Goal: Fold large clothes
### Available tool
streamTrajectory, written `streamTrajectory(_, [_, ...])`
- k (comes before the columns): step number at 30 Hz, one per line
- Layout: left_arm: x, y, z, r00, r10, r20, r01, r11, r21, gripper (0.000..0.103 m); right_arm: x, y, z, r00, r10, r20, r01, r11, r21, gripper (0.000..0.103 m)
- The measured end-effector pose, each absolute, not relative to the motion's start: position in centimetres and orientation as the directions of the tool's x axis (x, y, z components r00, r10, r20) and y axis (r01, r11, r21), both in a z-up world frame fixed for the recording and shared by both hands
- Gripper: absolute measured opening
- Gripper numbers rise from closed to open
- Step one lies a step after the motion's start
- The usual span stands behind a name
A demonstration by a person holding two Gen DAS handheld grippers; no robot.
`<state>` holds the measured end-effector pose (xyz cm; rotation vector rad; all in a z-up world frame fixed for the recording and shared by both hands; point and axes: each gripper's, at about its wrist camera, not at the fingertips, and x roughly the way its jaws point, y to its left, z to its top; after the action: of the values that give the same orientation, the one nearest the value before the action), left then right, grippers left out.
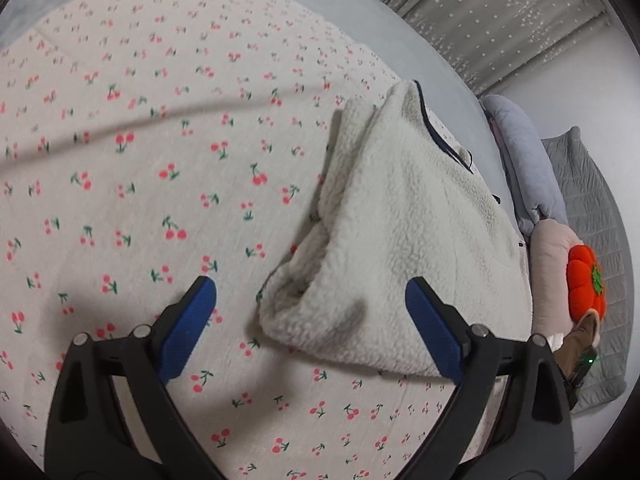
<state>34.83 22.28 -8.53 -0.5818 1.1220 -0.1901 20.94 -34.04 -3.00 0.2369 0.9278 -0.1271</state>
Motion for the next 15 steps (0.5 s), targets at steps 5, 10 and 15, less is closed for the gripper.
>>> streamTrajectory(5, [33.9, 21.9, -10.8, 0.426, -0.526, -0.736, -0.194, 0.742, -0.642, 0.095, 19.9, -33.4, -2.3, 0.648, 0.001, -0.761, 0.215, 0.959, 0.184, 0.082])
streamTrajectory(10, [32.5, 20.2, -13.5, 0.433, -0.647, -0.627, -0.268, 0.572, -0.775, 0.095, 20.7, -28.7, -1.1, 0.713, 0.039, -0.7, 0.123, 0.976, 0.18, 0.082])
streamTrajectory(15, [32.1, 17.9, -14.2, 0.491, -0.668, -0.559, -0.295, 0.477, -0.828, 0.095, 22.6, -22.3, -0.8, 0.726, 0.107, -0.679, -0.008, 0.989, 0.147, 0.082])
